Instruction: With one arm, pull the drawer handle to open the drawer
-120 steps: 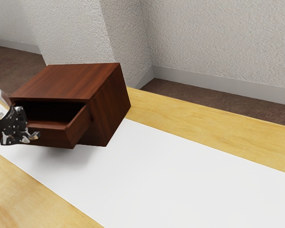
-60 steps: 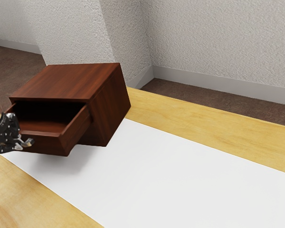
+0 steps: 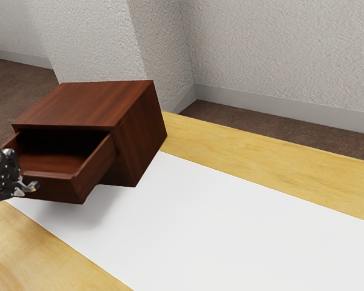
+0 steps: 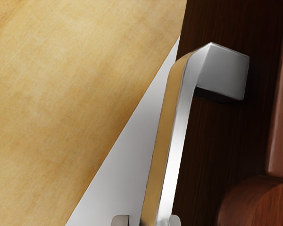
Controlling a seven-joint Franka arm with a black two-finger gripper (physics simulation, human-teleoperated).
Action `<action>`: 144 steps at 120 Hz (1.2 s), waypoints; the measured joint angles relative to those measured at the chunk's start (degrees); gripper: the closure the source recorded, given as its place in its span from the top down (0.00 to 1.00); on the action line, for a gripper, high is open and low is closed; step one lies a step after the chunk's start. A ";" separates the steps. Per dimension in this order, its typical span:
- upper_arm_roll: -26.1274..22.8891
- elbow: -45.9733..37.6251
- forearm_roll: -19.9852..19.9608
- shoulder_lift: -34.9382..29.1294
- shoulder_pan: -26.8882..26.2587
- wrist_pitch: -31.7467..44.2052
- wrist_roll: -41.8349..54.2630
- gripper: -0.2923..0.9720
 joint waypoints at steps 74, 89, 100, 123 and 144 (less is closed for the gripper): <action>0.00 -1.91 -0.01 -2.48 -0.02 0.21 0.33 0.30; 0.00 -1.92 -0.04 -2.84 -0.01 0.27 0.56 0.31; 0.00 -1.88 -0.07 -3.48 -0.09 0.25 0.74 0.32; 0.00 -0.14 -0.03 -5.97 -0.64 -0.19 1.05 0.33; -0.13 25.18 -0.55 1.16 -5.57 -13.61 1.17 0.46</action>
